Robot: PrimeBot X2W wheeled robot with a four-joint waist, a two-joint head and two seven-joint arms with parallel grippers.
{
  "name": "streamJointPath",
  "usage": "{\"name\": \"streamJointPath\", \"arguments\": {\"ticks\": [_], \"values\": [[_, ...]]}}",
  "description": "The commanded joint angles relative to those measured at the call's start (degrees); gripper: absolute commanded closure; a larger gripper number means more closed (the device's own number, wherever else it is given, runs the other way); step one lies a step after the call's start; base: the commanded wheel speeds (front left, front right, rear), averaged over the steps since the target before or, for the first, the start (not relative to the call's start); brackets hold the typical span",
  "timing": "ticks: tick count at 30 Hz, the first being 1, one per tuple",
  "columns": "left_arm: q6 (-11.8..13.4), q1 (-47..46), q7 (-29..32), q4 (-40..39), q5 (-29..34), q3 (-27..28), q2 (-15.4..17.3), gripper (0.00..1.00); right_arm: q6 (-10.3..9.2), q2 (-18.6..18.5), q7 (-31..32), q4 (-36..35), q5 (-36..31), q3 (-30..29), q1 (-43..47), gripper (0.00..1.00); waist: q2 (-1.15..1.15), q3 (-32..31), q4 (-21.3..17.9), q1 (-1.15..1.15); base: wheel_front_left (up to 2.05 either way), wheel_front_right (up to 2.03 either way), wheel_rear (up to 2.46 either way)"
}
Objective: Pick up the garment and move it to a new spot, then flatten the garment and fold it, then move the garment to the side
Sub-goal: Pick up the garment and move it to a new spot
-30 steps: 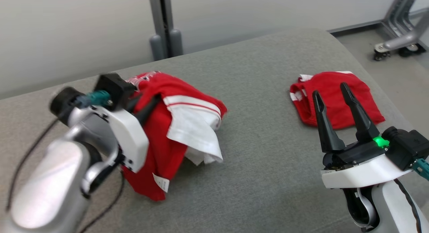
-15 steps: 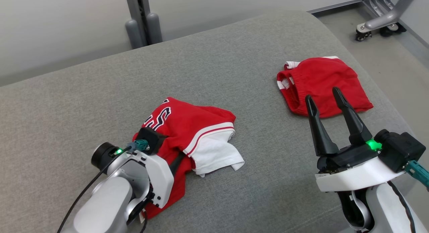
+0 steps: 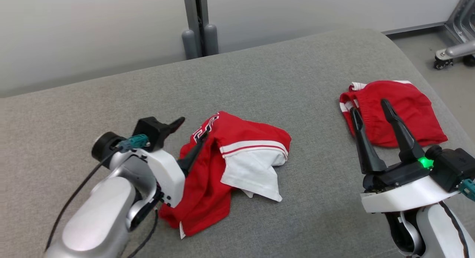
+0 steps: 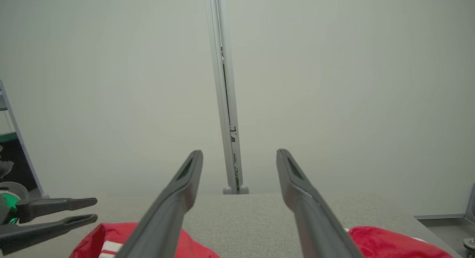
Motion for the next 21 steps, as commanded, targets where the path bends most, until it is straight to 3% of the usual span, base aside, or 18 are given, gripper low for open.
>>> {"name": "streamJointPath", "arguments": {"ticks": [1,7,11,17,21], "values": [[0.54,0.90,-0.04,-1.79,-0.26,1.05,1.54,0.00,0.02,-0.50,-0.27,0.06,-0.43,-0.26,0.42,0.00,0.00,-1.16,1.39,0.00,0.00,0.00,0.00],[4.96,5.80,0.94,-12.84,-3.17,6.42,6.80,0.00,0.02,-1.47,-0.27,-0.48,-0.38,-1.78,1.18,0.00,0.00,-2.61,4.02,0.00,0.00,0.00,0.00],[9.56,10.97,-0.18,-20.08,-4.62,10.79,9.36,0.00,0.02,-1.70,-0.27,-0.75,-0.46,-2.71,1.80,0.00,0.00,-3.14,5.45,0.00,0.00,0.00,0.00],[17.53,20.03,-7.91,-26.19,-4.86,17.57,9.28,0.00,0.02,-1.18,-0.27,-1.28,0.02,-4.13,3.82,0.00,0.00,-3.21,7.61,0.00,0.00,0.00,0.00],[20.75,24.58,-13.77,-26.93,-4.49,19.81,7.55,0.00,0.02,-0.57,-0.27,-1.59,-0.61,-5.95,5.48,0.00,0.00,-3.01,8.81,0.00,0.00,0.00,0.00]]}}
